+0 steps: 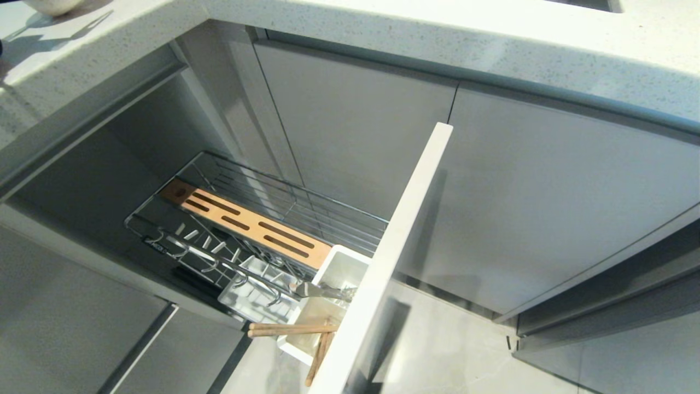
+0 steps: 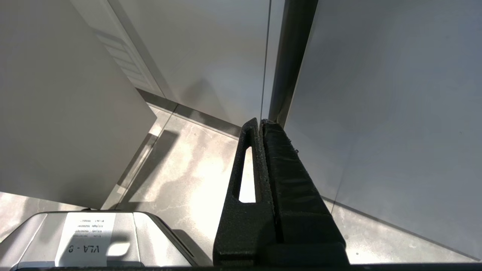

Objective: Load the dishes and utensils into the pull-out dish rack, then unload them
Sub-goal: Pick up the bowl and place it in the cupboard

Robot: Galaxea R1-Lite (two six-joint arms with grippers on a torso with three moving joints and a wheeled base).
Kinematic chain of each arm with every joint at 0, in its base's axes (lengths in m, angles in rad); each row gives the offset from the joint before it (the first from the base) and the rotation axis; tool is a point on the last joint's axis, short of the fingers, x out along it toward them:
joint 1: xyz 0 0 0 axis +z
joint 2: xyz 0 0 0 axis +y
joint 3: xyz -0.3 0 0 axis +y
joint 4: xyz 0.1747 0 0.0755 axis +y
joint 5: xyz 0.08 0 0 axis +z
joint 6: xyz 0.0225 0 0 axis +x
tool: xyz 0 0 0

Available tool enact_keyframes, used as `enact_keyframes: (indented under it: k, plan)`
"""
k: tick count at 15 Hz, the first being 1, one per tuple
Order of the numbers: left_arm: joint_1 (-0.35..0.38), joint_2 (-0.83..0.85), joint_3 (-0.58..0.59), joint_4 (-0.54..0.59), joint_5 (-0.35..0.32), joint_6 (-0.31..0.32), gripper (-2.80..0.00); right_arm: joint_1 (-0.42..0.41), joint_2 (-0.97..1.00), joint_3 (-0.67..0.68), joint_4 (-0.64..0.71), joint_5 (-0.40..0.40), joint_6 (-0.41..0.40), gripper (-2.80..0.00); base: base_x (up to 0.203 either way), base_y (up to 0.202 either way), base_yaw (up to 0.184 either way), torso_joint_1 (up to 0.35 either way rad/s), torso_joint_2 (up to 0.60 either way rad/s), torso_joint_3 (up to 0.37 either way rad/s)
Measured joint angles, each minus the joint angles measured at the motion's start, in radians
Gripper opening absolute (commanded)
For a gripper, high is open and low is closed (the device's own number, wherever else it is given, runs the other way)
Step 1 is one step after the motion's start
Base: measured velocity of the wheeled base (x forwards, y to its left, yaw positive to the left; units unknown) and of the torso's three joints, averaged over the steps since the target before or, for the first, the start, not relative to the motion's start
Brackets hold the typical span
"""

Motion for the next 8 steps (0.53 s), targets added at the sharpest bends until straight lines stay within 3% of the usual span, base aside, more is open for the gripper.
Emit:
enact_keyframes:
  k: [7,8]
  plan:
    - [0.000,0.002,0.000,0.005,0.000,0.000,0.00,0.000,0.000,0.000,0.000,0.000,0.000,-2.80,0.000,0.000,0.000,0.000,0.00,0.000]
    - [0.000,0.002,0.000,0.005,0.000,0.000,-0.12,0.000,0.000,0.000,0.000,0.000,0.000,-2.80,0.000,0.000,0.000,0.000,0.00,0.000]
